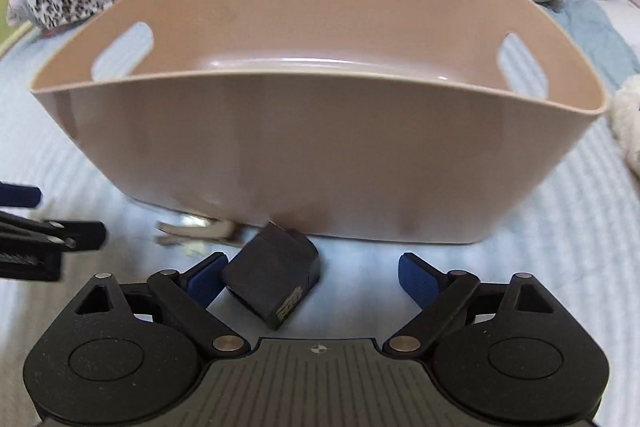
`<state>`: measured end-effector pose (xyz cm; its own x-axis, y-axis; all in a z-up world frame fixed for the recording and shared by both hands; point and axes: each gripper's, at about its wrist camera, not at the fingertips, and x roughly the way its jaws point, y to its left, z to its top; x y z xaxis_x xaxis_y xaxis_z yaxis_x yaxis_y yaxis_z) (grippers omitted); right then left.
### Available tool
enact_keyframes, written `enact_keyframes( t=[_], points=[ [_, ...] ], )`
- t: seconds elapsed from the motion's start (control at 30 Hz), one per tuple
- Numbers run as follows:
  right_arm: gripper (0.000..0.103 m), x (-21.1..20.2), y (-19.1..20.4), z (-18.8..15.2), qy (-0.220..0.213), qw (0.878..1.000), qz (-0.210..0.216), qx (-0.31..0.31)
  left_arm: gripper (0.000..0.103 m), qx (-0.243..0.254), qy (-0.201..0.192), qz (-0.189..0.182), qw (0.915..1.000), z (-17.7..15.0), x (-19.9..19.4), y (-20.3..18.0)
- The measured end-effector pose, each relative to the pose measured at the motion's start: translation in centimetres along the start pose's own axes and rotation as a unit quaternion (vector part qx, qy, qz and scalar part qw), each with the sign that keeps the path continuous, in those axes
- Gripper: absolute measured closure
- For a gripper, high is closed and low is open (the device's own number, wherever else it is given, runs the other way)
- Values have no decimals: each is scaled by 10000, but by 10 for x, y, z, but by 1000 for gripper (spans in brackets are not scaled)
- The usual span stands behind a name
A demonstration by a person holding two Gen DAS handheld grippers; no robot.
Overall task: Organize objects
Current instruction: 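Grasp the beige cable with the left tool while the right tool grasps the black plug adapter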
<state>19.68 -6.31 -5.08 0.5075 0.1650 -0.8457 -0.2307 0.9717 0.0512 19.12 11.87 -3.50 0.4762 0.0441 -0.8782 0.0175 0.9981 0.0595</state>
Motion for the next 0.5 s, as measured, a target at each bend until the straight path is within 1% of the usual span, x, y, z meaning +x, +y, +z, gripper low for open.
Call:
enact_keyframes(
  t=[0.07,0.17,0.27,0.33,0.4,0.5],
  points=[
    [17,-2,-8,-2,27,9998,-163,-73,13,67,-16,-57,10000,1,0,-7],
    [18,-6,-25,-2,23,9996,-267,-32,13,159,-37,-211,9996,4,0,-20],
    [18,-11,-43,-2,-44,9997,-242,63,13,164,-20,-423,9990,11,1,-36],
    [19,-13,-50,-2,-56,9999,-159,17,13,178,-27,-528,9984,12,1,-50],
    [19,-13,-54,-4,-46,9999,-111,-111,13,206,-66,-553,9982,11,7,-61],
    [19,-7,-50,-5,57,9994,-171,-279,13,251,-127,-410,9988,11,14,-78]
  ],
)
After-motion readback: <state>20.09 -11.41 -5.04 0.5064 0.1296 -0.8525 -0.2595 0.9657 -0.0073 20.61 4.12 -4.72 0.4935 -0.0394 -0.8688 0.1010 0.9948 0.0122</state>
